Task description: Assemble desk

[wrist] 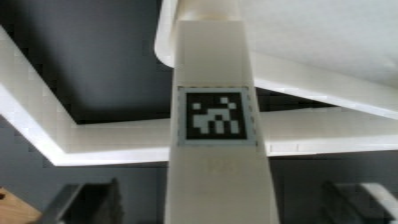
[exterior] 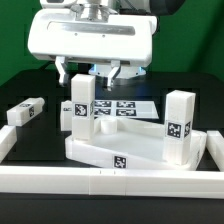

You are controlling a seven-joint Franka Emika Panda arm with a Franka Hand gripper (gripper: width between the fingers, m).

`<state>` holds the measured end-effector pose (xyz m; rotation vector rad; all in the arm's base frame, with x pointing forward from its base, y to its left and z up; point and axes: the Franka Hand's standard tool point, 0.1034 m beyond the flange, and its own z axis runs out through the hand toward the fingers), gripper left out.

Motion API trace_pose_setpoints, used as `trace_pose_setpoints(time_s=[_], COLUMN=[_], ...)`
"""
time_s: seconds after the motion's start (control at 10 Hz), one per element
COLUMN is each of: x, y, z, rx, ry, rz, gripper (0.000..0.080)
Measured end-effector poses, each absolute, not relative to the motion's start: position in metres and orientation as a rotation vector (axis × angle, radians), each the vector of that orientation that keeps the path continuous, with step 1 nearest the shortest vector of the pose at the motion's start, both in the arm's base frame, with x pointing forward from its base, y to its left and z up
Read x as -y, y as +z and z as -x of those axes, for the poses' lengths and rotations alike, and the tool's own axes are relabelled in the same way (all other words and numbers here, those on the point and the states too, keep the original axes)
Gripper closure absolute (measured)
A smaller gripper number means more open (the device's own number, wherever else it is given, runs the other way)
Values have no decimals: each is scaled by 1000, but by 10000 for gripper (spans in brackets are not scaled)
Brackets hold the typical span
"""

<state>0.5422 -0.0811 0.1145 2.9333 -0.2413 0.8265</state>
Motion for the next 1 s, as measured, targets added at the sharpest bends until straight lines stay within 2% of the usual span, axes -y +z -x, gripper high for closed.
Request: trace_pose_setpoints(time_s=[0.2,0.6,1.0], x=[84,86,79], y=[119,146,137], z=[-542,-545,-541], rx=[243,257,260], ry=[818,785,691], rz=[-2940,-2983,-3041], gripper=[157,150,150])
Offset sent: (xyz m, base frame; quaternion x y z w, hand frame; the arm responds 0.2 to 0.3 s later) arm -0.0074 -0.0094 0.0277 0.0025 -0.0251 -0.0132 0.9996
